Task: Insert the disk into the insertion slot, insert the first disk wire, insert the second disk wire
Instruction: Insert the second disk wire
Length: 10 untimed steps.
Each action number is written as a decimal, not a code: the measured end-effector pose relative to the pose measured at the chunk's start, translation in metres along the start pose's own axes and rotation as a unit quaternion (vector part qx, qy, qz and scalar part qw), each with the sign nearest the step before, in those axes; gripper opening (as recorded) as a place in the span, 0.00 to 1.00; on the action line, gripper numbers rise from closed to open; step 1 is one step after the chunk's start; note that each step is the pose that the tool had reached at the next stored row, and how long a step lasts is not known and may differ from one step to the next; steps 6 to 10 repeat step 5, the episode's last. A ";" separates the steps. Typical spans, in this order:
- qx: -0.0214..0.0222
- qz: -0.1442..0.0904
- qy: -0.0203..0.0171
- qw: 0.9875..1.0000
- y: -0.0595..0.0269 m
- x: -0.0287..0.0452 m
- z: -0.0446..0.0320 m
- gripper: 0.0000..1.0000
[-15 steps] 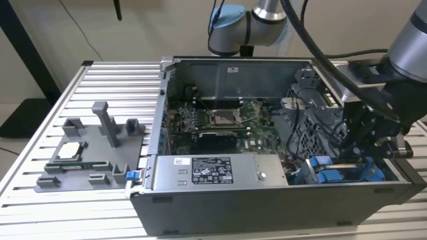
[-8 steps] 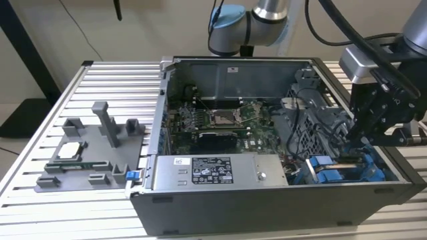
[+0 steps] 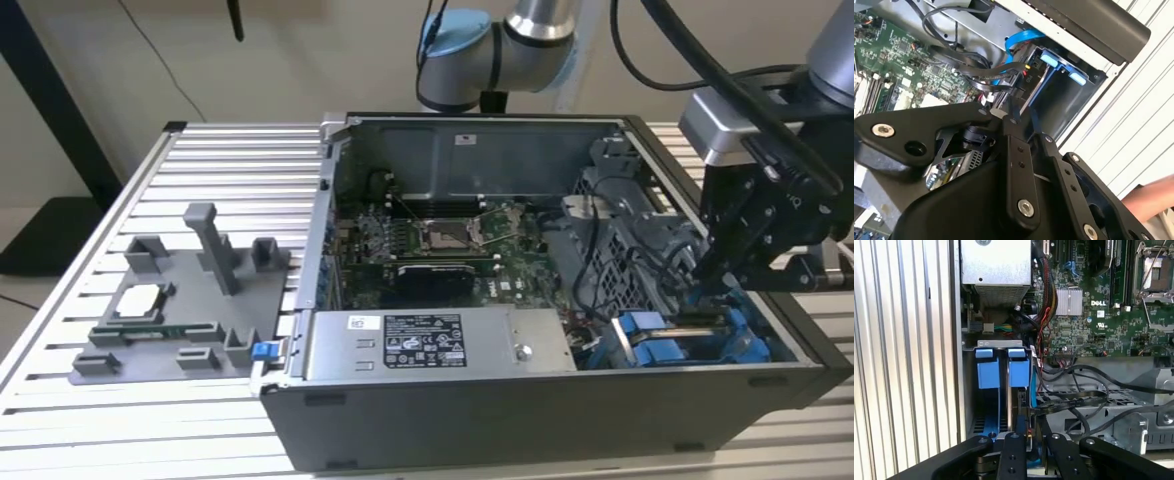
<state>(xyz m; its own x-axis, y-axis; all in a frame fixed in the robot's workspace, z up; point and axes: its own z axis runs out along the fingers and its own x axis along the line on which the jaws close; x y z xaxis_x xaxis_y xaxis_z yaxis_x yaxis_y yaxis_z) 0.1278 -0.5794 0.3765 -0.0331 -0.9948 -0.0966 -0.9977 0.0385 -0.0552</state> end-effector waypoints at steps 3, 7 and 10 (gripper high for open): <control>0.000 0.000 0.000 1.000 0.0000 0.0000 0.0000 1.00; 0.000 0.000 0.000 1.000 0.0000 0.0000 0.0000 1.00; 0.000 0.000 0.000 1.000 0.0000 0.0000 0.0000 1.00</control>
